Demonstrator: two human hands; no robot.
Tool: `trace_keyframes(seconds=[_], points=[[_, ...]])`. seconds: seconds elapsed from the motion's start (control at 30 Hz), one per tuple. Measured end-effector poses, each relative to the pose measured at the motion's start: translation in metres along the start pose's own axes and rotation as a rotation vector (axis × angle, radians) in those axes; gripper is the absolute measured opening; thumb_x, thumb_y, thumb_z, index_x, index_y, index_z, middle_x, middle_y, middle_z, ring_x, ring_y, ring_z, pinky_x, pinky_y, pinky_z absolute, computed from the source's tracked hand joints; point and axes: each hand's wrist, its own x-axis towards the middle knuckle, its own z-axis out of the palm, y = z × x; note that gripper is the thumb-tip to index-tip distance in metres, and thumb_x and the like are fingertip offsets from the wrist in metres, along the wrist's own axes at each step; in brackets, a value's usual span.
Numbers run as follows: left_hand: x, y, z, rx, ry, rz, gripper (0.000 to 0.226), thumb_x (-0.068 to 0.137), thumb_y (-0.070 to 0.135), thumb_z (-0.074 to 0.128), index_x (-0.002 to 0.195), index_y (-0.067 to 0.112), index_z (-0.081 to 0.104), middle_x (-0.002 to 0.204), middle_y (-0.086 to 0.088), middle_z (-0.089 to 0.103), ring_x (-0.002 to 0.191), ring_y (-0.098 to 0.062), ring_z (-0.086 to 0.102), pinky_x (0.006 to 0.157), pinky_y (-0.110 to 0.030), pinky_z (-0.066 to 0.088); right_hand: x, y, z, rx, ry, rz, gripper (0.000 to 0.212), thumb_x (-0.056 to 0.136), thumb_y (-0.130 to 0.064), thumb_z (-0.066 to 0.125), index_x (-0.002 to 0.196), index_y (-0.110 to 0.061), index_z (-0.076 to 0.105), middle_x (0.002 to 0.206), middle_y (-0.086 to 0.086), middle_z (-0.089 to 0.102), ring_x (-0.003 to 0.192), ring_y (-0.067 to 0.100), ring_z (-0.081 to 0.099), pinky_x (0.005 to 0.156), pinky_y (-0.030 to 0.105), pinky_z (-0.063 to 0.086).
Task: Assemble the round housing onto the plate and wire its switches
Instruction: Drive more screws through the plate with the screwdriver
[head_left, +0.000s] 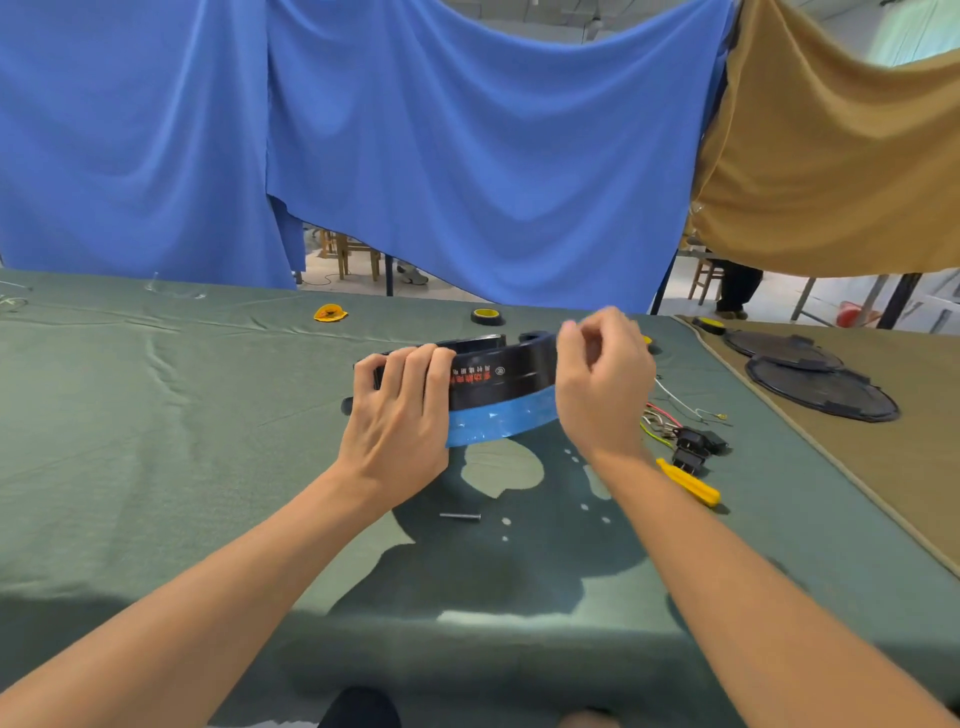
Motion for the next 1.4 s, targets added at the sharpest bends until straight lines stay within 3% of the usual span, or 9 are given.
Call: trace_keyframes(seconds=[0.1, 0.2, 0.37, 0.57, 0.73, 0.93, 1.07, 1.17, 1.4], points=[[0.012, 0.007, -0.004, -0.013, -0.031, -0.095, 0.055, 0.058, 0.004, 0.074, 0.109, -0.010, 0.061, 0.103, -0.024, 0.064, 0.087, -0.041, 0.063, 0.074, -0.046, 0.047, -0.042, 0.008, -0.021, 0.010, -0.088, -0.100, 0.026, 0.089, -0.022, 0.051, 0.066, -0.014, 0.043, 0.062, -0.004, 0.042, 0.060, 0.017, 0.040, 0.058, 0.030, 0.032], [0.022, 0.012, -0.009, -0.046, -0.059, -0.200, 0.065, 0.051, 0.002, 0.079, 0.112, -0.011, 0.061, 0.103, -0.024, 0.063, 0.087, -0.041, 0.062, 0.074, -0.047, 0.047, -0.073, 0.017, -0.027, -0.121, -0.627, -0.164, 0.023, 0.090, -0.036, 0.056, 0.081, -0.015, 0.060, 0.076, -0.008, 0.054, 0.064, 0.012, 0.047, 0.061, 0.027, 0.038], [0.035, 0.014, -0.016, -0.144, -0.065, -0.422, 0.072, 0.062, 0.004, 0.079, 0.127, -0.008, 0.051, 0.116, -0.024, 0.057, 0.103, -0.042, 0.053, 0.084, -0.048, 0.039, -0.082, 0.015, -0.016, -0.349, -1.206, -0.174, 0.044, 0.094, -0.057, 0.046, 0.127, -0.030, 0.057, 0.134, -0.008, 0.048, 0.125, 0.013, 0.037, 0.101, 0.037, 0.039], [0.051, 0.002, -0.026, -0.268, -0.041, -0.747, 0.072, 0.081, 0.008, 0.065, 0.145, 0.002, 0.033, 0.132, -0.016, 0.048, 0.124, -0.035, 0.041, 0.099, -0.048, 0.032, -0.078, 0.007, -0.009, -0.263, -1.179, -0.160, 0.016, 0.101, -0.027, 0.046, 0.103, -0.018, 0.059, 0.113, 0.001, 0.053, 0.109, 0.021, 0.047, 0.090, 0.036, 0.041], [0.059, -0.017, -0.029, -0.562, 0.007, -1.050, 0.039, 0.092, 0.020, 0.055, 0.127, 0.007, 0.045, 0.123, -0.012, 0.054, 0.116, -0.034, 0.049, 0.098, -0.050, 0.042, -0.048, 0.006, -0.014, -0.011, -0.901, 0.117, 0.006, 0.098, -0.018, 0.051, 0.095, -0.020, 0.055, 0.086, -0.003, 0.062, 0.080, 0.017, 0.058, 0.074, 0.032, 0.048], [0.053, -0.029, -0.020, -1.117, -0.071, -1.413, 0.015, 0.096, 0.019, 0.052, 0.092, 0.005, 0.048, 0.097, -0.016, 0.060, 0.075, -0.030, 0.059, 0.056, -0.030, 0.044, -0.006, -0.003, -0.016, 0.085, -0.662, 0.171, 0.011, 0.097, -0.015, 0.054, 0.086, -0.016, 0.056, 0.073, -0.007, 0.063, 0.072, 0.010, 0.060, 0.068, 0.023, 0.047], [0.042, -0.029, -0.019, -1.218, -0.297, -1.620, 0.024, 0.096, 0.022, 0.052, 0.116, 0.009, 0.052, 0.105, -0.014, 0.064, 0.081, -0.030, 0.062, 0.067, -0.036, 0.048, 0.006, -0.006, -0.013, 0.096, -0.666, 0.217, 0.014, 0.096, -0.016, 0.055, 0.083, -0.019, 0.056, 0.072, -0.006, 0.064, 0.070, 0.013, 0.062, 0.068, 0.024, 0.048], [0.035, -0.028, -0.019, -1.164, -0.533, -1.774, 0.021, 0.094, 0.027, 0.055, 0.101, 0.008, 0.051, 0.096, -0.015, 0.061, 0.082, -0.033, 0.056, 0.067, -0.041, 0.040, 0.010, -0.009, -0.006, 0.062, -0.741, 0.209, 0.015, 0.096, -0.018, 0.055, 0.082, -0.022, 0.056, 0.073, -0.006, 0.065, 0.068, 0.013, 0.062, 0.066, 0.025, 0.048], [0.025, -0.036, -0.010, -1.192, -0.703, -1.810, 0.032, 0.091, 0.026, 0.061, 0.115, 0.006, 0.053, 0.109, -0.017, 0.062, 0.100, -0.040, 0.057, 0.085, -0.054, 0.043, 0.018, -0.021, 0.022, 0.001, -0.911, 0.103, 0.011, 0.096, -0.021, 0.056, 0.086, -0.024, 0.060, 0.078, -0.009, 0.064, 0.079, 0.013, 0.060, 0.075, 0.029, 0.049]])
